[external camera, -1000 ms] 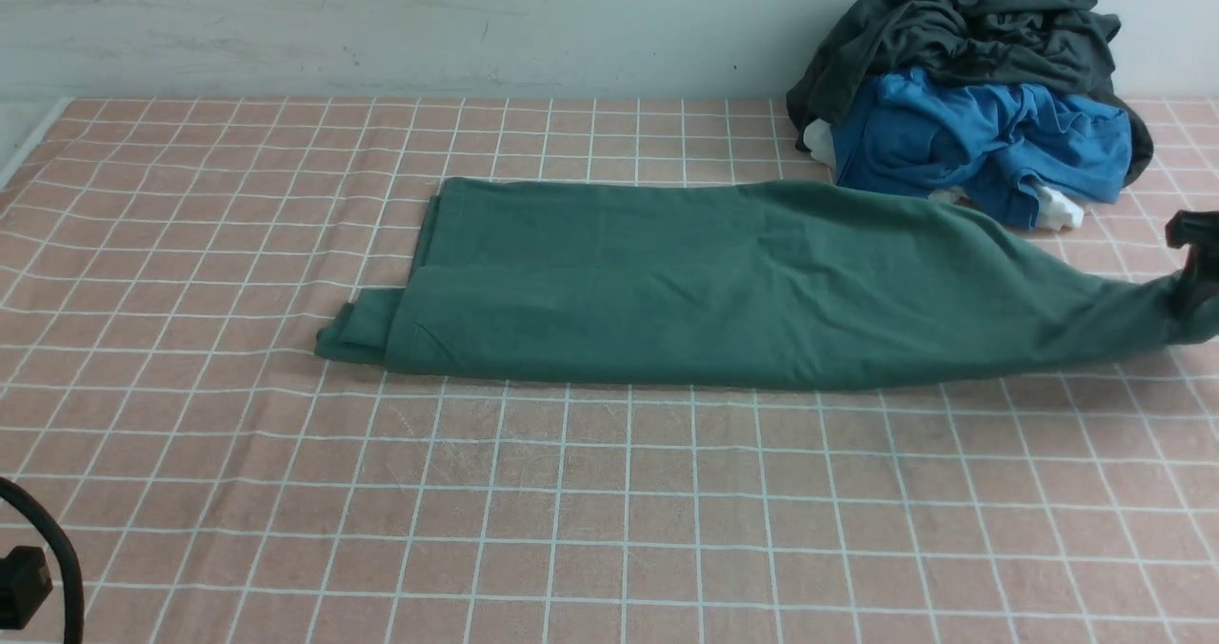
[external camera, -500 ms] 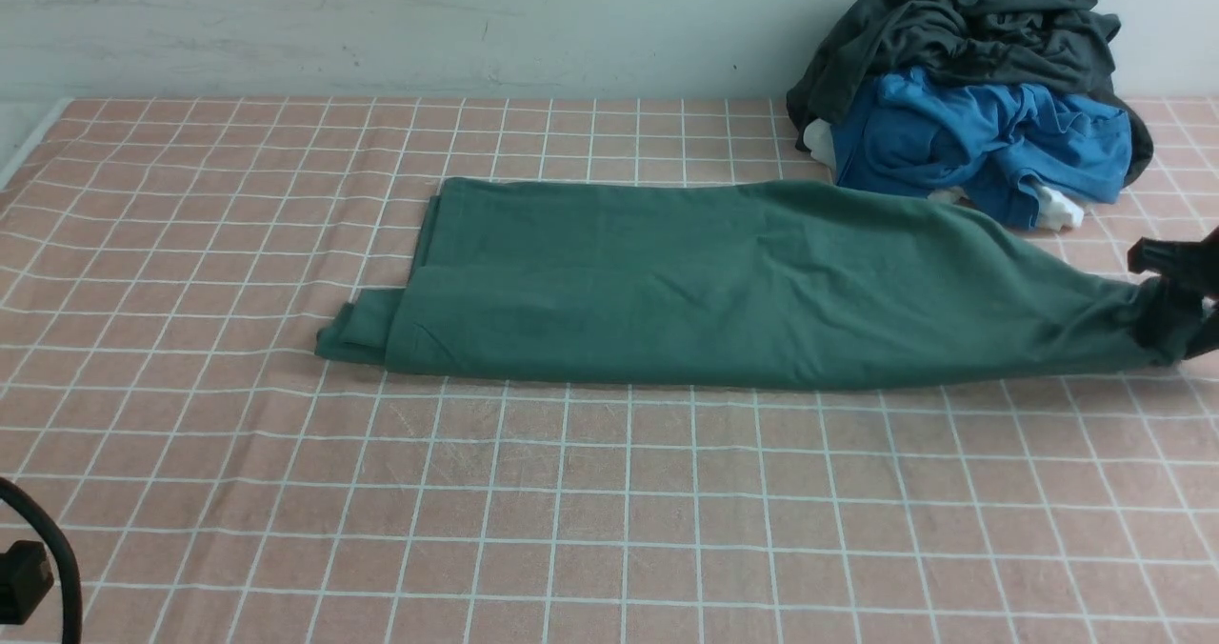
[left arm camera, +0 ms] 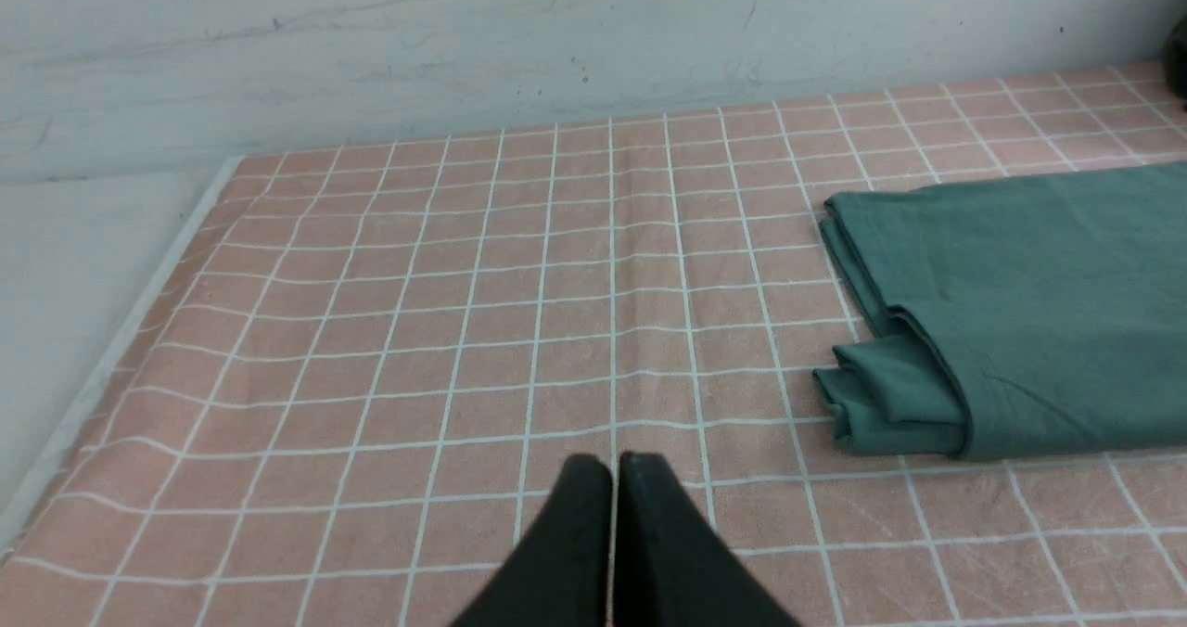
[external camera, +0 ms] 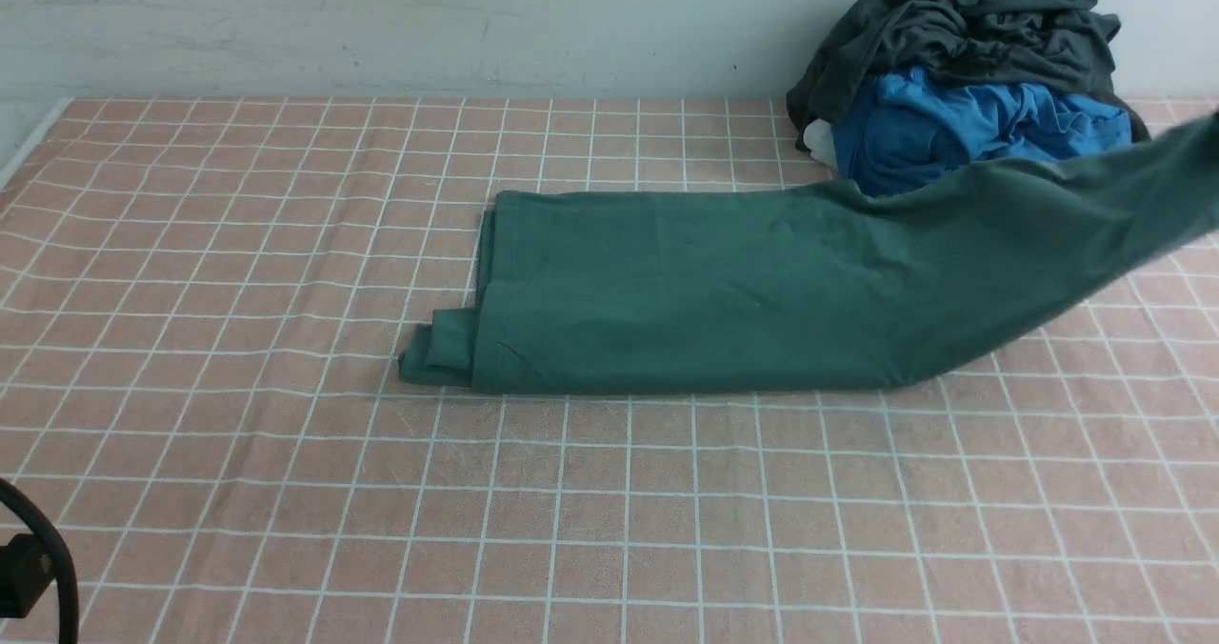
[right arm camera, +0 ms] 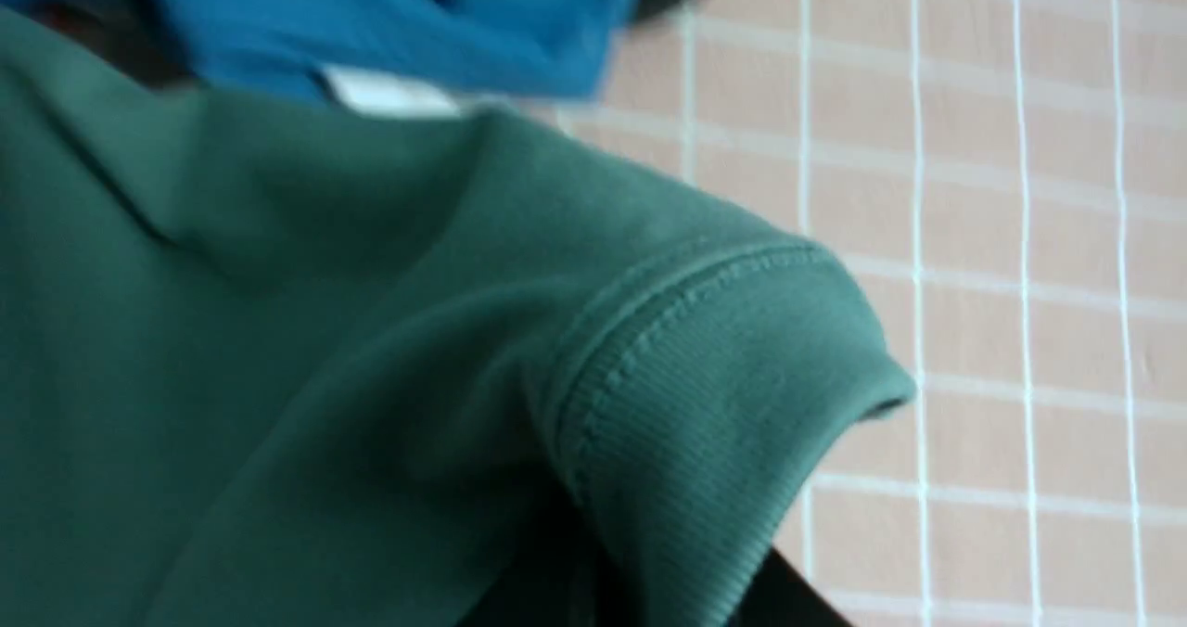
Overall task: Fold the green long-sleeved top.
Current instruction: Use the right arm to drag the right edge of the fabric to the left and folds it over the left edge
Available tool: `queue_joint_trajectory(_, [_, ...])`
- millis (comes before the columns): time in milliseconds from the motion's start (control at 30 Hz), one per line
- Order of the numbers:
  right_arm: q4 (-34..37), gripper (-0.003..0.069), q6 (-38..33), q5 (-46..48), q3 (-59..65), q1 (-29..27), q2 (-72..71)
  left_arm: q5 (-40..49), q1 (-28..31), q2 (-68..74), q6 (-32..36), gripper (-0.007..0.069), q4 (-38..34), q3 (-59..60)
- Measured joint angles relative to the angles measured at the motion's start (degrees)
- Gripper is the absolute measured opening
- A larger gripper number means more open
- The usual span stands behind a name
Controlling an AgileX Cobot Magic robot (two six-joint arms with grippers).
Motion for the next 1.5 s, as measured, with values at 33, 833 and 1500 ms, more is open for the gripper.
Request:
queue_joint_trajectory(33, [1.05,0.0056,-0.13,-1.09,0.00,2.04,-1.29,0.00,0.00,0.00,0.00,-0.0003,0.00,0.00])
queue_joint_trajectory(833, [16.36,0.0251,-1.42,-27.13,-14.35,44.23,20.71,0.57,0.00,0.00,0.00,-0.0003,-0.11,0.00])
queue_joint_trajectory(1500, [10.33,0.0000,6.58,-21.57,-21.64,48.06,35.88,-2.11,0.00,-0.12,0.00,-0.0003,-0.11,0.00])
